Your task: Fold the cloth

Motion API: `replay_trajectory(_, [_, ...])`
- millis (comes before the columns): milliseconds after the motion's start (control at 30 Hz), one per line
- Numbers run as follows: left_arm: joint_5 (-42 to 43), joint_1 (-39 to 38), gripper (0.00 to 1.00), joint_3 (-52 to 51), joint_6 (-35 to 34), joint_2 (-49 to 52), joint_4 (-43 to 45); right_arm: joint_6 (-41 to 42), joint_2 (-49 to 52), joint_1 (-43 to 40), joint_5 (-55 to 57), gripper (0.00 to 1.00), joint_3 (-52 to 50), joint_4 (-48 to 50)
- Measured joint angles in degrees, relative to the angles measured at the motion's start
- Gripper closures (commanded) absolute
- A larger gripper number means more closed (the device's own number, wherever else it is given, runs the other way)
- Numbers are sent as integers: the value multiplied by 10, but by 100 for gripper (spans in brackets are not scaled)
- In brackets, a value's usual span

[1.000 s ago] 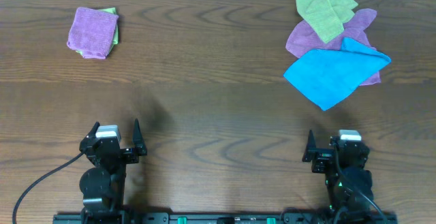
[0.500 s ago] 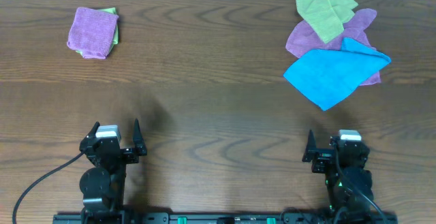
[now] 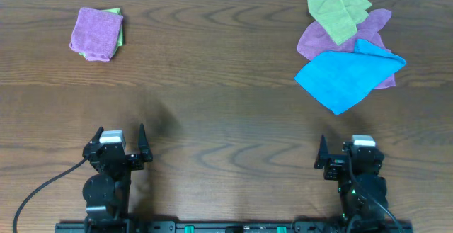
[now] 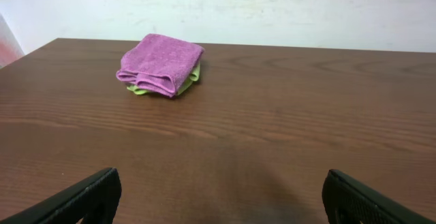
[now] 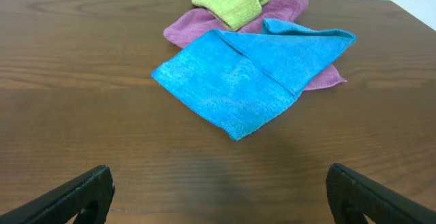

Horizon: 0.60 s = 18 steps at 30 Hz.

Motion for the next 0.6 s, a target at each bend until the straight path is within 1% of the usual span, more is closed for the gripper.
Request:
replay_trajectory(267, [0,0,5,0,0,0,0,0,0,0,0,1,0,2])
replay_trajectory(333, [0,0,4,0,0,0,0,0,0,0,-5,1,-2,25])
replay_trajectory(367, [0,0,4,0,0,0,0,5,0,0,-12,1,-3,52])
replay_trajectory(500, [0,0,4,0,0,0,0,87,1,0,-25,1,-6,166])
replay_trajectory(600, [0,0,5,0,0,0,1,118,21,-3,-28,1,-5,243])
